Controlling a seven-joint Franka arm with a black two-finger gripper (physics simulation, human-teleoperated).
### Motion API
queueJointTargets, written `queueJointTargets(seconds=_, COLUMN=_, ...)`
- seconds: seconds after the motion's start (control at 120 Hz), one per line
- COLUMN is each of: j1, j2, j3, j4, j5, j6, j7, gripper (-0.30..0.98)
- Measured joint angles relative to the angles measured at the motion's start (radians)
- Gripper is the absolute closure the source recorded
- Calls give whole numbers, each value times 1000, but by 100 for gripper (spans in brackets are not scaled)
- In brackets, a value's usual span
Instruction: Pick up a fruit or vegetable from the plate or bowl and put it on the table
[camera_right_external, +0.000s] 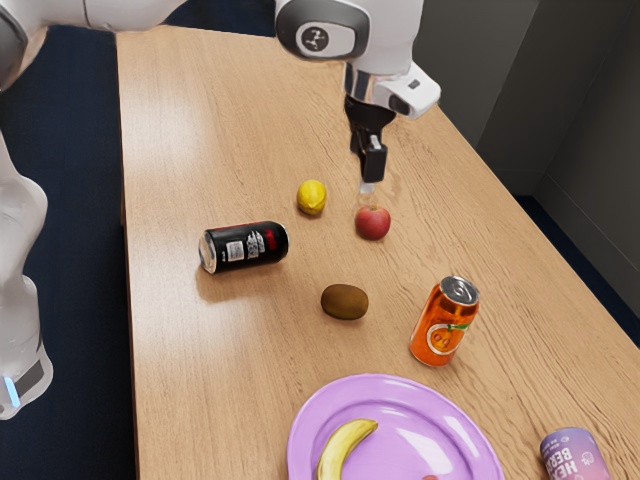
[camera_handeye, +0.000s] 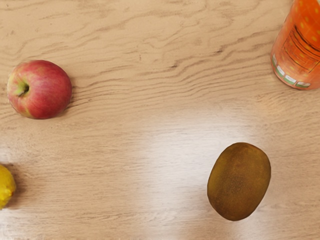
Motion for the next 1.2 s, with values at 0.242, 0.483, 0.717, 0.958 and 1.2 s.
queueJointTargets(seconds=0.242, j1=-279, j2=127, j3=-5, j4=100, j5=-4, j6=4, j7=-13, gripper=0)
queueJointTargets(seconds=0.483, j1=-677, j2=135, j3=1, j4=12, j5=-57, j6=124, j7=-72, gripper=0)
queueJointTargets(seconds=0.717, j1=-688, j2=145, j3=9, j4=-28, j5=-75, j6=212, j7=-129, gripper=0)
queueJointTargets(seconds=0.958, j1=-510, j2=180, j3=8, j4=-41, j5=-77, j6=282, j7=-168, gripper=0)
queueJointTargets(seconds=1.2, j1=-372, j2=186, j3=9, j4=-42, j5=-76, j6=313, j7=-195, gripper=0)
